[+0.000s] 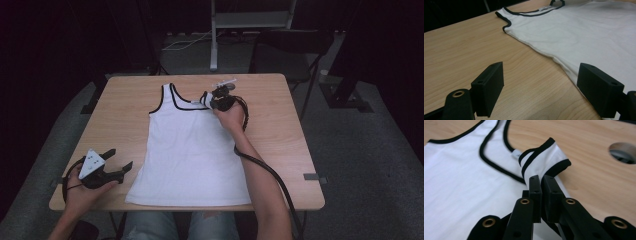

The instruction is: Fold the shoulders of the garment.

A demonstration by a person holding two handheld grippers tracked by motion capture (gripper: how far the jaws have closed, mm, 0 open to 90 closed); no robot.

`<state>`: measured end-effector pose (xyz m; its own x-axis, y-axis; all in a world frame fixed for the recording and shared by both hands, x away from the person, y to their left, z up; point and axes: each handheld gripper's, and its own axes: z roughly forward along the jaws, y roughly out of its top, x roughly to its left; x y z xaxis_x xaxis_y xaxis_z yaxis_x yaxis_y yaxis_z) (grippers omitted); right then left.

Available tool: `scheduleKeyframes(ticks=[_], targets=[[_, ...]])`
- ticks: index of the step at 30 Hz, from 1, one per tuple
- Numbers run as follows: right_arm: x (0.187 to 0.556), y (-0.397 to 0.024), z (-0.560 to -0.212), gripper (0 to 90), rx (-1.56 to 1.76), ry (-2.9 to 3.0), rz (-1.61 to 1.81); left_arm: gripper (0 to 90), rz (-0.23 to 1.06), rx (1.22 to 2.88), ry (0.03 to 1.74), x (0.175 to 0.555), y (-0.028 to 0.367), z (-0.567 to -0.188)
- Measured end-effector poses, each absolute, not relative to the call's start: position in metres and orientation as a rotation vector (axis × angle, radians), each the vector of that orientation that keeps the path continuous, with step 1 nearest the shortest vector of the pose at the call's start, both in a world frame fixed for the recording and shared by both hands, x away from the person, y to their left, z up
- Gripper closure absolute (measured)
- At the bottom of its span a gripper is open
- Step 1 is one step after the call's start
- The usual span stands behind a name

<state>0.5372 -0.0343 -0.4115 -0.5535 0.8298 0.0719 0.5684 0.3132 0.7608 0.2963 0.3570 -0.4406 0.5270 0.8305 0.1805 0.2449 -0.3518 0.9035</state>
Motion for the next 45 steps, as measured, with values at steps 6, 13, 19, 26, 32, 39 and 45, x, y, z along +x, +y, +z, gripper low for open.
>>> scheduleKeyframes(ticks=[6, 13, 19, 26, 32, 39, 45], targets=[[0.530, -0.033, -0.420, 79.3, 1.226, 2.324, 1.092, 21.6, 0.821, 1.872, 0.884, 0.296, 0.356, -0.441], [0.536, -0.044, -0.410, 67.8, 1.309, 2.308, 1.295, 21.6, 0.826, 1.875, 0.880, 0.296, 0.356, -0.441], [0.558, -0.044, -0.401, 61.9, 1.384, 2.240, 1.240, 21.6, 0.825, 1.874, 0.877, 0.296, 0.356, -0.441], [0.575, -0.029, -0.418, 65.1, 1.421, 2.303, 1.171, 21.6, 0.825, 1.875, 0.874, 0.296, 0.356, -0.441], [0.568, -0.026, -0.421, 85.1, 1.377, 2.319, 1.226, 21.6, 0.824, 1.874, 0.872, 0.296, 0.356, -0.441], [0.547, -0.023, -0.413, 80.5, 1.235, 2.358, 1.289, 21.6, 0.832, 1.880, 0.868, 0.295, 0.355, -0.441], [0.527, -0.016, -0.421, 74.5, 1.103, 2.499, 1.294, 21.6, 0.830, 1.884, 0.867, 0.295, 0.355, -0.441]])
